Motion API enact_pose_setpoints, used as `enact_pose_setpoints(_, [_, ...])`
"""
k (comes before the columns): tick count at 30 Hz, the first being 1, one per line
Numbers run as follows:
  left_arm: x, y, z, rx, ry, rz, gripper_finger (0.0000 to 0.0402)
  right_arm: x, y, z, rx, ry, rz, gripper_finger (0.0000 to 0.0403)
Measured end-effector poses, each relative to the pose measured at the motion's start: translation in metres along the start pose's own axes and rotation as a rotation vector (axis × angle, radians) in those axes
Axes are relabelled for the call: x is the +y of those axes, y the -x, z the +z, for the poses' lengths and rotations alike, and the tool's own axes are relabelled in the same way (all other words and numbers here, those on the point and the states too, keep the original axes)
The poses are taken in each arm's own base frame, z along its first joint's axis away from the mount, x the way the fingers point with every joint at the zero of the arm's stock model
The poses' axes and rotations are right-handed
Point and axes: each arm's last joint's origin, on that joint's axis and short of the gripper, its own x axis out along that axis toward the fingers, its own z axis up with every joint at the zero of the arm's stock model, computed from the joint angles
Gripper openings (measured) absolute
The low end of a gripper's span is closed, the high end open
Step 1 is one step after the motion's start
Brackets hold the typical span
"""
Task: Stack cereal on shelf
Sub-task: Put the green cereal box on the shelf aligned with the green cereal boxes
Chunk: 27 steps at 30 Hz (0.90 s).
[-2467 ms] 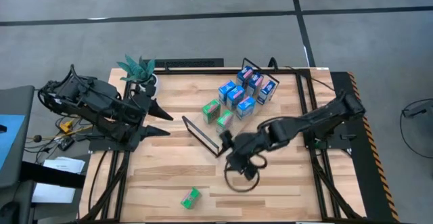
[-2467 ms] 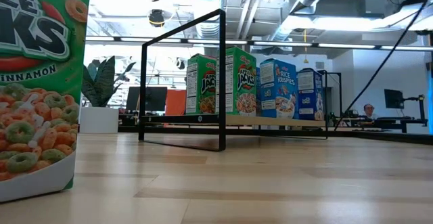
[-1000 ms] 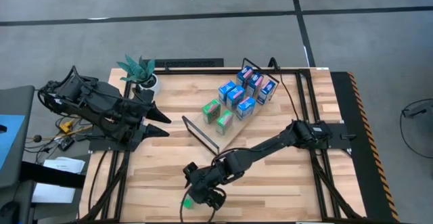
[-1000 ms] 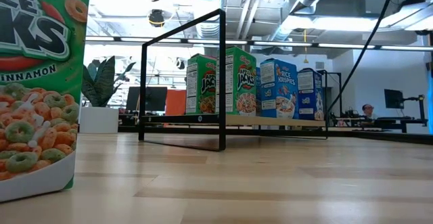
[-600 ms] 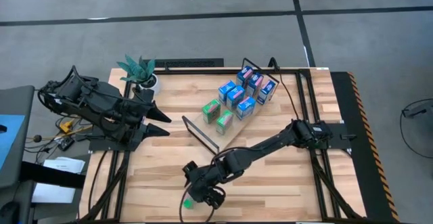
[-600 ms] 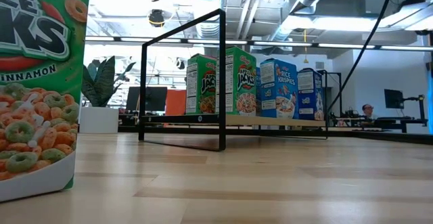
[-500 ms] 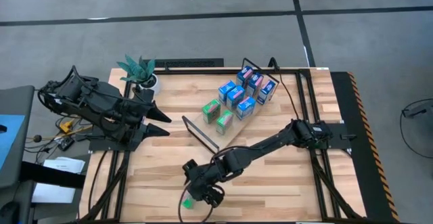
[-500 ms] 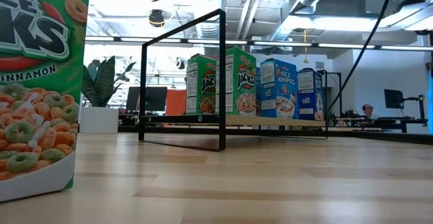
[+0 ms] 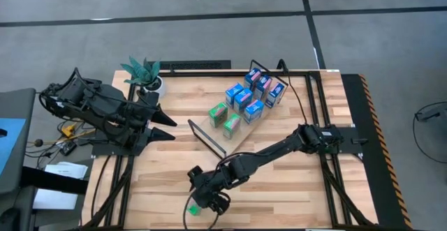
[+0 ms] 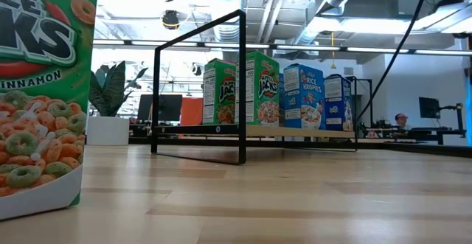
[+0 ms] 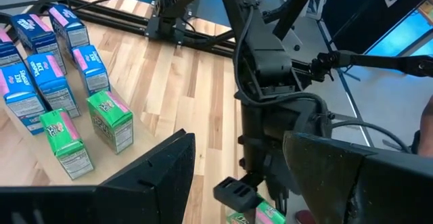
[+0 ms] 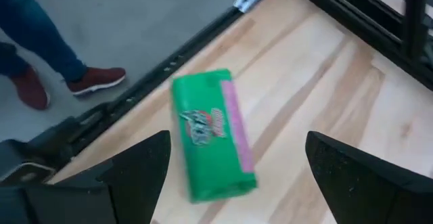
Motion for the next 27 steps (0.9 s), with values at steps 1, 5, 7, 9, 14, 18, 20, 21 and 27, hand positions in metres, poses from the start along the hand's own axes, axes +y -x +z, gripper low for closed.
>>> enact_pose_setpoints(1, [0.000,0.000,0.000,0.001,-0.002,0.000,0.0215,0.000,-0.001,-0.001,0.002,-0.005,0.000,0.0365])
enact_pose_setpoints(5, [0.000,0.000,0.000,0.001,-0.002,0.000,0.0215,0.003,-0.011,-0.008,0.028,-0.007,0.019,0.0365])
enact_pose_setpoints(7, [0.000,0.000,0.000,0.001,-0.003,0.000,0.0215,0.003,-0.011,-0.007,0.017,-0.007,0.036,0.0365])
enact_pose_setpoints(9, [0.000,0.000,0.000,0.003,-0.003,0.001,0.0215,0.001,-0.009,-0.005,0.006,-0.007,0.030,0.0365])
enact_pose_setpoints(14, [0.001,0.000,-0.002,0.016,-0.006,0.008,0.0215,-0.002,-0.009,-0.007,0.017,-0.014,0.027,0.0343])
enact_pose_setpoints(18, [0.001,0.000,-0.002,0.016,-0.006,0.008,0.0215,-0.003,-0.008,-0.010,0.027,-0.020,0.055,0.0317])
enact_pose_setpoints(20, [0.001,0.000,-0.002,0.017,-0.006,0.008,0.0215,-0.004,-0.008,-0.010,0.028,-0.021,0.054,0.0310])
enact_pose_setpoints(21, [0.001,0.000,-0.002,0.016,-0.006,0.008,0.0215,-0.005,-0.008,-0.010,0.028,-0.022,0.053,0.0309])
enact_pose_setpoints(27, [0.001,0.000,-0.002,0.017,-0.007,0.008,0.0215,-0.006,-0.008,-0.011,0.032,-0.024,0.053,0.0306])
